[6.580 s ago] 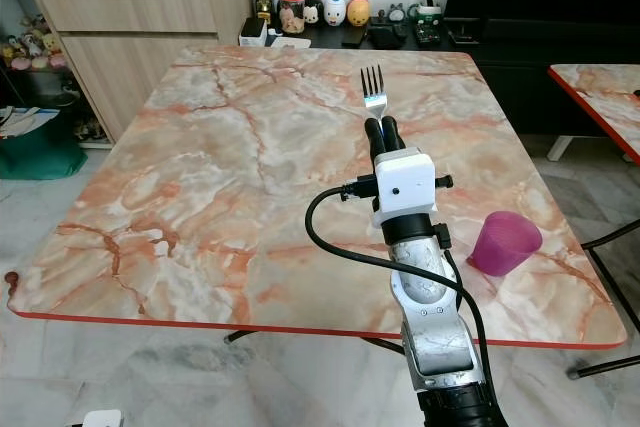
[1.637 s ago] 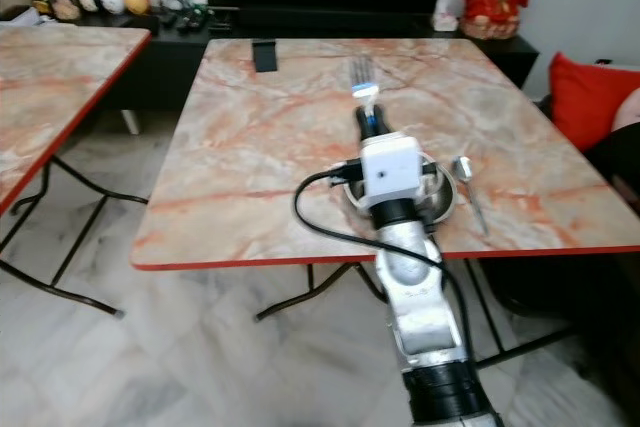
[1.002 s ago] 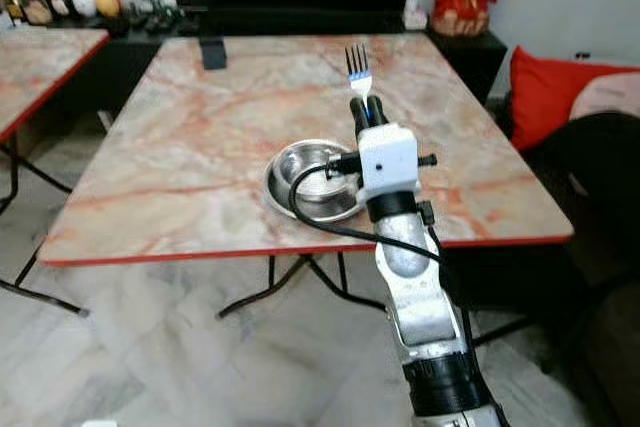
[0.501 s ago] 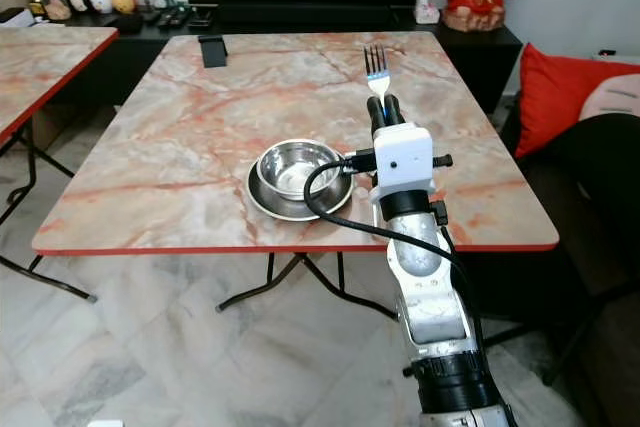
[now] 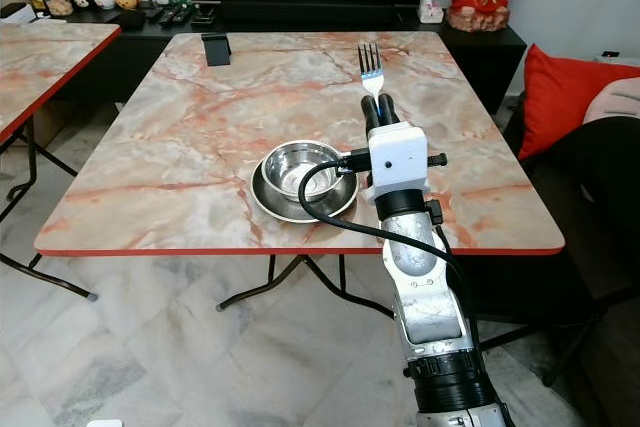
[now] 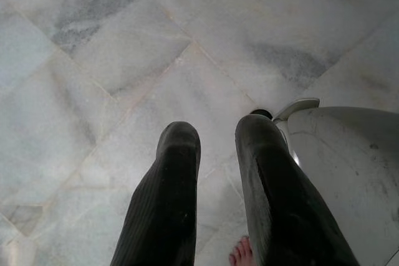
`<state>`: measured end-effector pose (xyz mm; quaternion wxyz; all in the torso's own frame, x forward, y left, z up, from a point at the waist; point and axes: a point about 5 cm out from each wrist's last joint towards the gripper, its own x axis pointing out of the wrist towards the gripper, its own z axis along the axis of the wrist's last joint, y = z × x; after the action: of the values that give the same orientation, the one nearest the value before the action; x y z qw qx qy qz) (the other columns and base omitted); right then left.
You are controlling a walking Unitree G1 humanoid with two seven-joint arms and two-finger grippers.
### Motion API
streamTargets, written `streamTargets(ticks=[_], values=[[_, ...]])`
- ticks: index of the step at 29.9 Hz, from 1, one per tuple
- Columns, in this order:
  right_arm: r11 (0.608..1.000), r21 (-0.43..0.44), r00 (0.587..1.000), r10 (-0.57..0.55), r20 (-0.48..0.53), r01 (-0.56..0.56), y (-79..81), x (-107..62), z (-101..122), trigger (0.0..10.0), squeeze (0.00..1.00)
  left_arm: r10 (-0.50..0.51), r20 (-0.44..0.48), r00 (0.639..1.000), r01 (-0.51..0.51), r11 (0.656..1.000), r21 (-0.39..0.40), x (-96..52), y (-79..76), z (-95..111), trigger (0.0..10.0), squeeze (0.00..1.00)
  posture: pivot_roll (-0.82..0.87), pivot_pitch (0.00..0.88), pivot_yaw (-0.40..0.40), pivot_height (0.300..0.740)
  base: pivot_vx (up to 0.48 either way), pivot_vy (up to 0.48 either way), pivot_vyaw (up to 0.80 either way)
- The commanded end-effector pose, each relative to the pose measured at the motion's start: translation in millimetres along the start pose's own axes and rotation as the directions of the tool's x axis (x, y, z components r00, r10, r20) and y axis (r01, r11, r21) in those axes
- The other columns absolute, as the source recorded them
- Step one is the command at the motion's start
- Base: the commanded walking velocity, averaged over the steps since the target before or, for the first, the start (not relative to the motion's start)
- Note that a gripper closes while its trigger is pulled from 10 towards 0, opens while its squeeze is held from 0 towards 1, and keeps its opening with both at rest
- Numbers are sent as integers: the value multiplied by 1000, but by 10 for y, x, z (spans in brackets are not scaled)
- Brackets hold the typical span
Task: Setting the table
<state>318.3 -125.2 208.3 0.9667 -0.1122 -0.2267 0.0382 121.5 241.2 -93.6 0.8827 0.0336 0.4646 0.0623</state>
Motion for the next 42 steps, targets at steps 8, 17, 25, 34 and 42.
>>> streamTargets(ticks=[8, 17, 25, 34, 42], values=[[1000, 0, 1000, 2, 4, -2, -7, 22, 12, 10000, 0, 42, -26, 999, -42, 999, -3, -57, 150, -113, 10000, 0, -60, 0, 1, 707, 60, 0, 0], [1000, 7, 1000, 9, 5, -9, 21, 26, 11, 10000, 0, 65, 8, 998, -65, 998, -16, -76, 226, -97, 10000, 0, -52, 0, -2, 707, 275, 0, 0], [1000, 8, 1000, 14, 5, -14, 25, 31, 10, 10000, 0, 46, 67, 997, -45, 999, -15, -23, 128, 55, 10000, 0, -55, 0, -3, 707, 292, 0, 0], [1000, 13, 1000, 20, 3, -20, 43, 25, 6, 10000, 0, 34, 101, 994, -32, 999, -14, 3, 66, 139, 10000, 0, -56, 0, -4, 707, 295, 0, 0], [1000, 12, 1000, 9, 6, -9, 18, 49, 21, 10000, 0, 30, 142, 989, -28, 1000, -13, 15, 19, 212, 10000, 0, -59, 0, 0, 707, 292, 0, 0]])
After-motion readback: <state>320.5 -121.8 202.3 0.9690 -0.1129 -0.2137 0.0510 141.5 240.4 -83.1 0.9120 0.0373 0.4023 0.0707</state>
